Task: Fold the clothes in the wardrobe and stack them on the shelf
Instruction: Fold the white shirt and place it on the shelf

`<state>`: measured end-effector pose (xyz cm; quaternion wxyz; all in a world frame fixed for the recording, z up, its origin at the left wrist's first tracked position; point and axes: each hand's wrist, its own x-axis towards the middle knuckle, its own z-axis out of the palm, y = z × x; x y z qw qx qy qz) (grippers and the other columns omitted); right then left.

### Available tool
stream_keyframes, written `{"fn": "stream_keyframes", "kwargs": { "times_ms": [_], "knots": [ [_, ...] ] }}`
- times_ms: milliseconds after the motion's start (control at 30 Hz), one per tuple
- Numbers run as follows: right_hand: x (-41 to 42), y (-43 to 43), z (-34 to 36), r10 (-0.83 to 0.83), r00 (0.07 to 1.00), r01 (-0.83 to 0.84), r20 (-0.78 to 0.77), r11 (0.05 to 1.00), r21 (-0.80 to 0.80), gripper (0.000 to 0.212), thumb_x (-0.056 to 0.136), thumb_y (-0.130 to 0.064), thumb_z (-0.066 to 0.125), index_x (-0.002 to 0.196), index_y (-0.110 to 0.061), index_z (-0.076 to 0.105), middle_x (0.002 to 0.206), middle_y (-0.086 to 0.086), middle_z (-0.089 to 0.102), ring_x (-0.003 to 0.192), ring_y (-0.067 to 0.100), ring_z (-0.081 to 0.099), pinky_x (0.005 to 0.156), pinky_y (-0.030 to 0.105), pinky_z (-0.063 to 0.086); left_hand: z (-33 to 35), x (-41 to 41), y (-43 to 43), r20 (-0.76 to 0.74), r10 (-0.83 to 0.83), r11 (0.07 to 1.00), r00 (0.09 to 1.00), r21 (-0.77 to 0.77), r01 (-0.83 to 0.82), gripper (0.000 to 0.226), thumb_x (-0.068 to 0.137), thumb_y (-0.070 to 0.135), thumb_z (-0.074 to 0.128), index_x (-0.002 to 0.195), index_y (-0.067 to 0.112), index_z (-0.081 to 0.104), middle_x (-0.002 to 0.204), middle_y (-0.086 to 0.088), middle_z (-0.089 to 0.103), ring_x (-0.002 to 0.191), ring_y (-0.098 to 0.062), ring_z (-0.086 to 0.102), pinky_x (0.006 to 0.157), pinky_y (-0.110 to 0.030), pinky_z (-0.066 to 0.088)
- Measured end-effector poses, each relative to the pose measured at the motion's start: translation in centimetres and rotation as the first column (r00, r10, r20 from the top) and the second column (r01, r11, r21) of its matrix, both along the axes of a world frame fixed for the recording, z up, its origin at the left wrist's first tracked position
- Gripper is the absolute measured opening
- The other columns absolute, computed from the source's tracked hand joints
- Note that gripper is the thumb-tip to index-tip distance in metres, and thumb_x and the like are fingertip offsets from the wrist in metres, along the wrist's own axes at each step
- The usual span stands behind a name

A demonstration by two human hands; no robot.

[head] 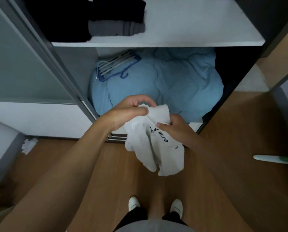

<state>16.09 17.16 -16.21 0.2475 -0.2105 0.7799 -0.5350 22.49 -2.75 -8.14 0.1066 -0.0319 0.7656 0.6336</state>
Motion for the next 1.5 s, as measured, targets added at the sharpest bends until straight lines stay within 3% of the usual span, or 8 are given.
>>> {"fn": "stream_keyframes", "kwargs": {
  "times_ms": [167,500,633,767,967,1100,1200,1500],
  "knots": [
    [0.6,-1.0,1.6,0.027,0.988,-0.016,-0.155,0.997,0.07,0.01,0.093,-0.018,0.066,0.102,-0.023,0.065,0.083,-0.011,0.065,0.077,0.0,0.061,0.064,0.016,0.041,-1.4,0.8,-0.8,0.195,0.028,0.953,0.98,-0.3,0.033,0.02,0.081,0.056,0.074,0.094,0.042,0.069,0.087,0.032,0.071,0.081,0.013,0.065,0.065,-0.001,0.044],
    [-0.7,2.9,2.3,0.29,0.955,-0.284,0.062,0.836,0.47,0.037,0.085,-0.043,0.075,0.113,-0.02,0.067,0.106,-0.003,0.071,0.096,0.013,0.067,0.088,0.037,0.057,-1.3,-0.2,-0.5,-0.172,0.118,0.936,0.978,-0.31,-0.167,0.015,0.093,0.019,0.069,0.082,0.009,0.073,0.077,0.0,0.068,0.064,0.0,0.058,0.059,-0.01,0.042],
    [-1.6,5.2,2.4,0.173,0.984,-0.171,0.032,0.903,0.395,0.017,0.087,-0.03,0.077,0.079,-0.017,0.07,0.079,-0.009,0.07,0.069,0.003,0.063,0.061,0.014,0.046,-2.2,0.1,-2.2,-0.151,0.253,0.922,0.956,-0.26,-0.285,0.013,0.09,0.017,0.073,0.092,0.005,0.076,0.085,-0.007,0.072,0.067,-0.002,0.06,0.061,-0.011,0.045],
    [-2.3,5.5,3.3,0.091,0.99,-0.034,-0.106,0.895,0.446,0.026,0.084,-0.027,0.076,0.074,-0.006,0.064,0.071,0.0,0.06,0.064,0.011,0.055,0.059,0.023,0.037,-3.1,0.0,-3.2,-0.113,0.294,0.908,0.949,-0.278,-0.315,0.005,0.086,0.015,0.077,0.089,0.012,0.077,0.079,0.005,0.072,0.066,0.002,0.062,0.063,-0.008,0.046],
    [-2.4,4.8,4.5,0.313,0.95,-0.214,0.006,0.636,0.742,0.031,0.083,-0.037,0.077,0.08,-0.01,0.061,0.081,-0.001,0.056,0.072,0.012,0.053,0.058,0.026,0.036,-2.4,-1.0,-3.2,-0.197,0.298,0.869,0.934,-0.349,-0.351,0.009,0.087,0.011,0.073,0.089,0.018,0.077,0.086,0.004,0.074,0.068,0.006,0.062,0.066,-0.01,0.048],
    [-2.7,4.7,4.9,0.165,0.986,-0.15,0.028,0.8,0.581,0.035,0.08,-0.033,0.081,0.1,-0.006,0.072,0.096,0.006,0.071,0.089,0.02,0.067,0.078,0.034,0.056,-2.0,-1.7,-4.0,-0.239,0.339,0.787,0.91,-0.458,-0.414,0.006,0.088,0.016,0.071,0.086,0.012,0.075,0.086,-0.007,0.073,0.072,-0.01,0.061,0.067,-0.022,0.047],
    [-3.2,4.7,5.5,0.003,0.999,-0.015,0.034,0.94,0.341,0.021,0.077,-0.027,0.085,0.085,-0.011,0.073,0.076,-0.005,0.072,0.072,0.008,0.068,0.058,0.019,0.053,-2.5,-1.4,-5.3,-0.216,0.353,0.734,0.911,-0.539,-0.412,0.014,0.088,0.02,0.071,0.081,0.007,0.071,0.083,-0.014,0.07,0.075,-0.027,0.06,0.072,-0.036,0.049],
    [-3.2,5.7,3.8,-0.03,0.998,0.013,0.05,0.951,0.31,0.027,0.084,-0.029,0.079,0.096,-0.01,0.066,0.088,0.002,0.068,0.076,0.009,0.065,0.06,0.021,0.049,-2.5,-0.8,-6.7,-0.209,0.592,0.704,0.778,-0.336,-0.626,0.016,0.082,0.016,0.074,0.069,0.025,0.07,0.069,0.009,0.066,0.065,-0.013,0.059,0.064,-0.025,0.045]
  ]
}}
